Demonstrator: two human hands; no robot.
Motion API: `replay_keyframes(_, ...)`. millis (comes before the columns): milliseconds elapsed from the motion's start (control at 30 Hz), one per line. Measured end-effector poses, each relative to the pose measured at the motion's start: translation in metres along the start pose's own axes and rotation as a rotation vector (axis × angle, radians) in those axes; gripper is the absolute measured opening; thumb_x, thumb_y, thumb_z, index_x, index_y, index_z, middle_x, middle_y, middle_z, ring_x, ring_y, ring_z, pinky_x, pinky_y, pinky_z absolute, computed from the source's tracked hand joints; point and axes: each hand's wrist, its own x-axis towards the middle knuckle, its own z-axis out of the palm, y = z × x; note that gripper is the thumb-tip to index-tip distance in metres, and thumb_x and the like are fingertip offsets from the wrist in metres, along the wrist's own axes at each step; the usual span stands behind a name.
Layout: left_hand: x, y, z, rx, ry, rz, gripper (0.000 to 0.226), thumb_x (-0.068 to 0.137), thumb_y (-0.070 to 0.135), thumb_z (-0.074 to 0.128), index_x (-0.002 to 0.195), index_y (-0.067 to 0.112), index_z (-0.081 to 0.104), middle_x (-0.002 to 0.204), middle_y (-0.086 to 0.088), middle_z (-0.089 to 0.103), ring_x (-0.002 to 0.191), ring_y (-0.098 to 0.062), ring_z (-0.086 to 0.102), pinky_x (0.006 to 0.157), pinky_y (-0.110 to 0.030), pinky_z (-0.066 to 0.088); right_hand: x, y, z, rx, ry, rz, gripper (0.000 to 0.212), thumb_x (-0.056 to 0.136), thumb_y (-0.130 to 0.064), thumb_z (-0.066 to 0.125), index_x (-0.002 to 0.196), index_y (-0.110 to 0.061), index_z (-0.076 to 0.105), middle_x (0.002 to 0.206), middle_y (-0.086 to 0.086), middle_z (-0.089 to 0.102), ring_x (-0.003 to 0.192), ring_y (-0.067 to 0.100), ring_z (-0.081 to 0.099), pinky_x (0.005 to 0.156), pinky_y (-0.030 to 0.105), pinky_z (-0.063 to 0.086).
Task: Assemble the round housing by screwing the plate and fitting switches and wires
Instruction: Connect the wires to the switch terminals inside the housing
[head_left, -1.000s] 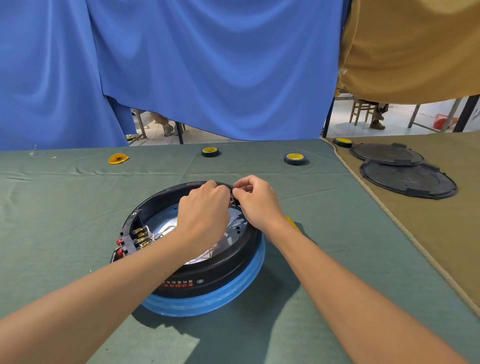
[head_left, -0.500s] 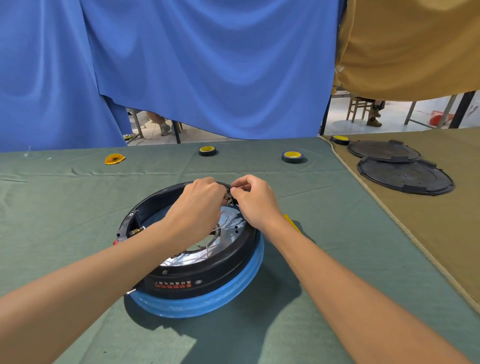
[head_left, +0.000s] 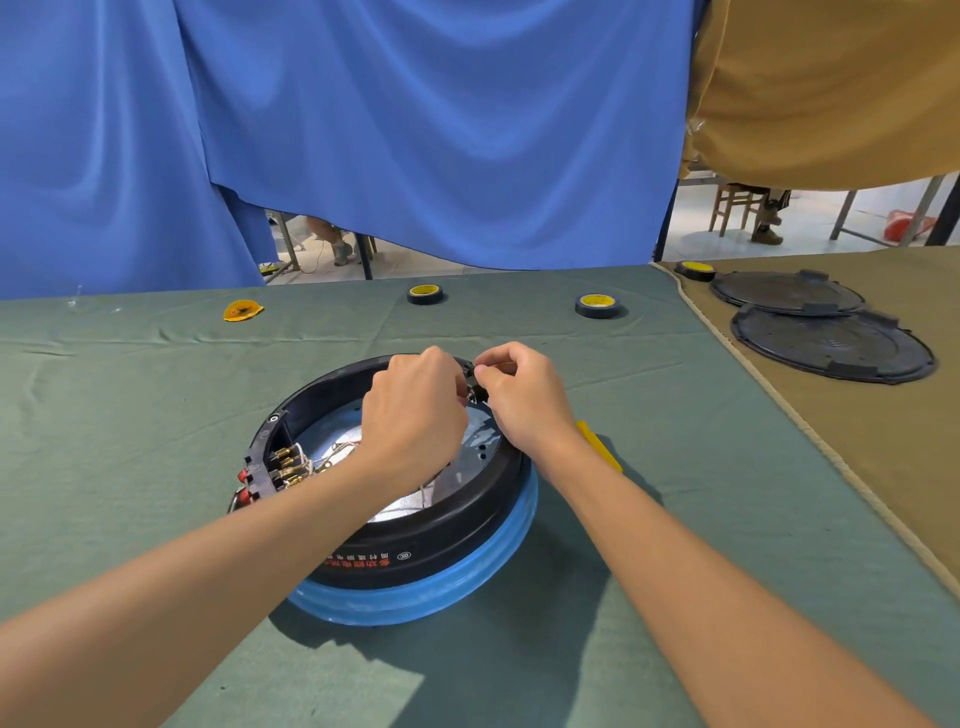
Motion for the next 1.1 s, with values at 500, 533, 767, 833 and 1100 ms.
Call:
replay_keyframes(500, -0.001, -0.0001, 0.0037, 0.009, 0.153, -0.012, 0.02, 0.089, 0.02, 0.071, 0.105, 0.021, 0.059, 0.092, 0.002, 0.073, 0.098, -0.024, 0.062, 0.086, -0.035, 0.028, -0.0032, 0.0006, -0.0018, -0.017, -0.004, -0.007, 0.014, 0.097, -0.017, 0.051, 0.106, -0.016, 0.062, 0.108, 0.004, 0.064, 0.109, 0.023, 0.054, 0.09, 0.038, 0.05)
replay_keyframes(533, -0.0008, 0.0002, 0.0039, 0.02, 0.146, -0.012, 0.02, 0.089, 0.021, 0.071, 0.104, 0.021, 0.059, 0.092, 0.001, 0.073, 0.097, -0.024, 0.062, 0.084, -0.034, 0.027, -0.0031, 0.0005, -0.0019, -0.019, -0.004, -0.007, 0.014, 0.097, -0.017, 0.051, 0.106, -0.016, 0.062, 0.107, 0.003, 0.064, 0.109, 0.023, 0.054, 0.091, 0.039, 0.05)
replay_keyframes(767, -0.0011, -0.0013, 0.007, -0.001, 0.119, -0.019, 0.021, 0.088, 0.023, 0.072, 0.103, 0.02, 0.058, 0.092, -0.001, 0.072, 0.097, -0.025, 0.061, 0.089, -0.034, 0.029, -0.0035, 0.0013, -0.0012, -0.019, -0.002, -0.011, 0.013, 0.097, -0.017, 0.052, 0.105, -0.017, 0.062, 0.105, 0.001, 0.064, 0.109, 0.023, 0.054, 0.093, 0.042, 0.05)
replay_keyframes(833, -0.0008, -0.0013, 0.0075, -0.007, 0.126, -0.021, 0.021, 0.088, 0.022, 0.073, 0.102, 0.019, 0.058, 0.092, -0.001, 0.072, 0.096, -0.026, 0.061, 0.091, -0.035, 0.031, -0.0035, 0.0013, -0.0011, -0.023, -0.003, -0.013, 0.012, 0.097, -0.017, 0.052, 0.104, -0.018, 0.061, 0.105, 0.001, 0.064, 0.109, 0.023, 0.054, 0.093, 0.042, 0.05)
replay_keyframes(1100, -0.0038, -0.0018, 0.0061, -0.115, 0.146, -0.021, 0.026, 0.085, 0.014, 0.076, 0.086, 0.021, 0.05, 0.086, -0.004, 0.07, 0.09, -0.028, 0.063, 0.094, -0.045, 0.046, -0.0027, 0.0027, -0.0007, -0.028, -0.004, -0.023, 0.008, 0.096, -0.017, 0.052, 0.099, -0.021, 0.059, 0.102, -0.001, 0.063, 0.109, 0.023, 0.054, 0.092, 0.041, 0.05)
